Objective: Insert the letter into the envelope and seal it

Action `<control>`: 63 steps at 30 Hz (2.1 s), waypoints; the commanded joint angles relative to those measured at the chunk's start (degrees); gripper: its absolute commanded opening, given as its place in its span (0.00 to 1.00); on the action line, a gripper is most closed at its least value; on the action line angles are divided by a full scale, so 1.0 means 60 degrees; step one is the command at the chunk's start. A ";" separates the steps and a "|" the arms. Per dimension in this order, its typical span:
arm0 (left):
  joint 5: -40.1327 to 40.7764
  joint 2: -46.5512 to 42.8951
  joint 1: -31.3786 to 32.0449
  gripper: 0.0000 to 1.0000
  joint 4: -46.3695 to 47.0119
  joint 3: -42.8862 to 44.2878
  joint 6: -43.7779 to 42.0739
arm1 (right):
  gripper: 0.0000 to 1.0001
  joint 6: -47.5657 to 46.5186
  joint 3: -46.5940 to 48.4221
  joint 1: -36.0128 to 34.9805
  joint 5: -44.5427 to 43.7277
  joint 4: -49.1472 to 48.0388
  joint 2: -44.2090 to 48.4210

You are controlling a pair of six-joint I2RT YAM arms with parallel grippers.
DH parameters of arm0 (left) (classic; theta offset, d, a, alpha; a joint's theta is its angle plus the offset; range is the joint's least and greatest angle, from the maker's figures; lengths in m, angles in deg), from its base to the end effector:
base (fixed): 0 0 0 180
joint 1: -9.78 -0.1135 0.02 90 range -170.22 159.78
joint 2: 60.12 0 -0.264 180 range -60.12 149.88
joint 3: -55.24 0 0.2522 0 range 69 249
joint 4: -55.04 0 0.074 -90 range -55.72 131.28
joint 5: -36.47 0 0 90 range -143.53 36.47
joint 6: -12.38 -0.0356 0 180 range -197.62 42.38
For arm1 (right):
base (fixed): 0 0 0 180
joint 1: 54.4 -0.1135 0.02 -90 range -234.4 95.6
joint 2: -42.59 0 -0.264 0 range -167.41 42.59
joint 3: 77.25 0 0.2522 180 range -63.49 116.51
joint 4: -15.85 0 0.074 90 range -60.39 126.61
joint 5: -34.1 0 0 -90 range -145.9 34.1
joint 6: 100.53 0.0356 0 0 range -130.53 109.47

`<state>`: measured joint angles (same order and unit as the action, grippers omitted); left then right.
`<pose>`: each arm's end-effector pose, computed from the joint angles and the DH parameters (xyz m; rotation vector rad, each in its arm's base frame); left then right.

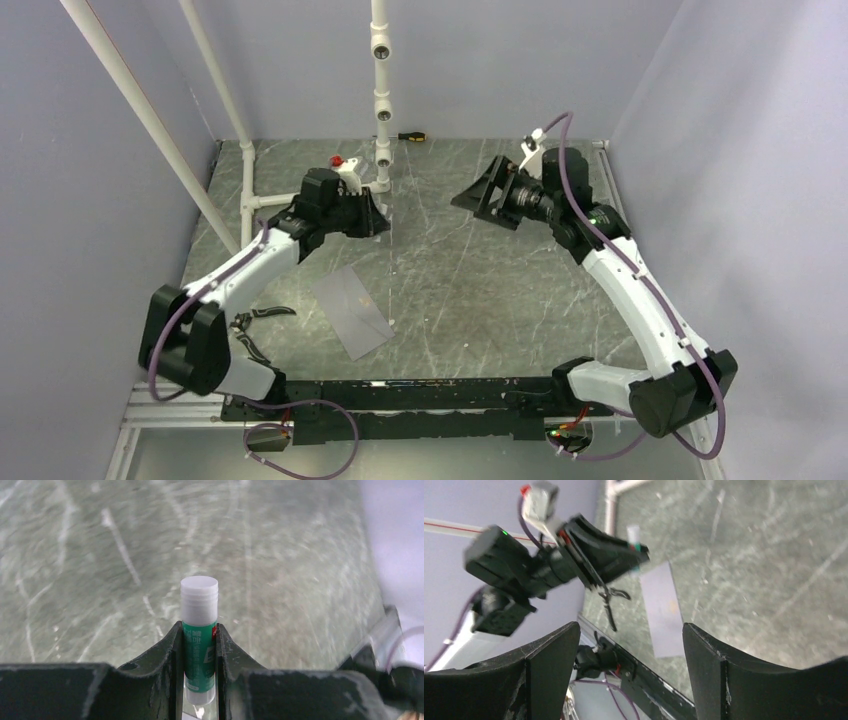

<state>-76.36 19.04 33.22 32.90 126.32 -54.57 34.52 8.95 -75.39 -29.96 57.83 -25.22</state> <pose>0.2811 -0.1369 0.2836 0.2591 2.1681 -0.8944 0.2342 0.1065 0.3951 0.1291 2.1370 1.1639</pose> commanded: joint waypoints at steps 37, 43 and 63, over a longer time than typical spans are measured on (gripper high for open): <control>0.5297 0.3396 0.1074 0.93 -0.4046 0.3743 0.1947 | 0.78 -0.0728 -0.1516 0.0000 0.0095 0.0759 0.0357; 0.4722 0.0484 0.1081 0.93 -0.5460 0.3874 0.1410 | 0.79 -0.1339 -0.0892 -0.0001 -0.1146 0.1737 0.0961; 0.7134 -0.5765 0.1074 0.93 -1.0583 0.6429 0.0472 | 1.00 -0.4265 0.1574 -0.0002 -0.9890 0.3845 0.4234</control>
<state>-39.86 -12.02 39.52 -24.25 162.26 -51.47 12.86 15.66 -75.39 -79.03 80.26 -1.57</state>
